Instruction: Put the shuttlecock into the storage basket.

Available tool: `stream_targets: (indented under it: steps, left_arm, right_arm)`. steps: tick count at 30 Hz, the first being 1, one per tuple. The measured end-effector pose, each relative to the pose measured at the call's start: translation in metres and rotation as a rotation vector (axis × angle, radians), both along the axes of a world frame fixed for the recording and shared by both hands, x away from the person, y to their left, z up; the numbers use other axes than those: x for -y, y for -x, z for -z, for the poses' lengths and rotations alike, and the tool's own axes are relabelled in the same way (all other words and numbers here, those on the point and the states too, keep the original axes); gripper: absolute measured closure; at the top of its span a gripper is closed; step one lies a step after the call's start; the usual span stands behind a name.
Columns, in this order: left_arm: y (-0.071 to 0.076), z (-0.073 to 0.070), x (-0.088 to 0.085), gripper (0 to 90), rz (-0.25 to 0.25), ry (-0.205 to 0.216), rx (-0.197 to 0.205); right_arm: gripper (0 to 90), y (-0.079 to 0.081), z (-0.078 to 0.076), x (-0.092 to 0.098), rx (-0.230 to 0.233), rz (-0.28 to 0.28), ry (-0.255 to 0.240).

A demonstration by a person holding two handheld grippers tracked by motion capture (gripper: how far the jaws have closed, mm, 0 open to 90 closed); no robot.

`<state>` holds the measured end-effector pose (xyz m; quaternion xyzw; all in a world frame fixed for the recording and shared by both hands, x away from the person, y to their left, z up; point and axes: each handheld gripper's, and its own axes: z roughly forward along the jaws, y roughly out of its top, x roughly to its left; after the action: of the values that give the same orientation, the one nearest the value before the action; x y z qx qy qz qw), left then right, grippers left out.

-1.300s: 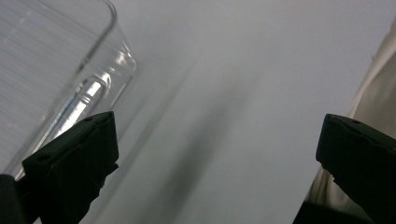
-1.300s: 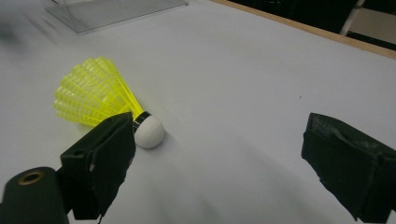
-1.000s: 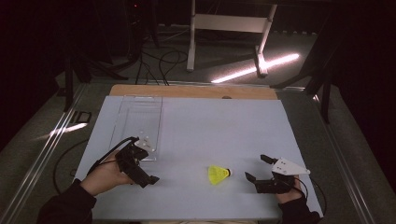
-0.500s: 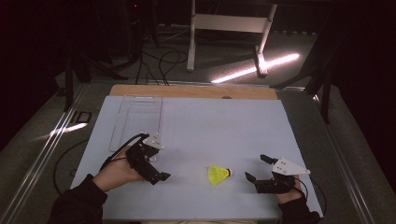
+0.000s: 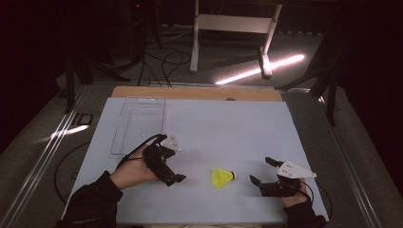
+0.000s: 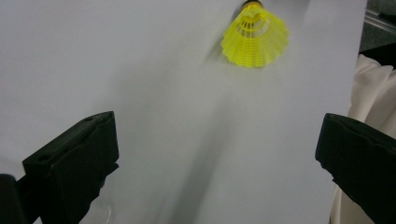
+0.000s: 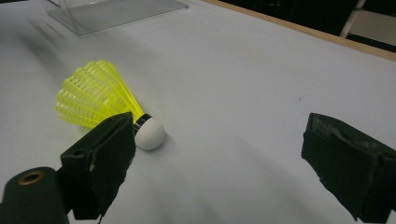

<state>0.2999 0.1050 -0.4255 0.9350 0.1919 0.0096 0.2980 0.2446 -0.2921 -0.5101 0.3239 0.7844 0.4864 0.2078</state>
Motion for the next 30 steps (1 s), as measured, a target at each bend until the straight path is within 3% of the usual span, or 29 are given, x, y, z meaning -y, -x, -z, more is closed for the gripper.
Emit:
stream_targets:
  steps: [5,15,24,30]
  left_arm:
    - [-0.003,0.002,0.016,0.7,0.049,0.009,-0.002]
    - [-0.009,0.008,0.040,0.8,0.097,0.018,-0.011]
    - [-0.016,0.019,0.060,1.3,0.165,0.007,-0.035]
    - [-0.019,0.023,0.071,1.3,0.200,0.005,-0.025]
  right_arm:
    - [10.1,0.000,0.000,0.000,0.000,-0.001,0.000]
    - [10.1,0.000,0.000,0.000,0.003,-0.004,0.001]
    - [10.1,0.000,0.000,0.000,0.002,-0.005,0.001]
    - [10.1,0.000,0.000,0.000,0.001,-0.007,0.005]
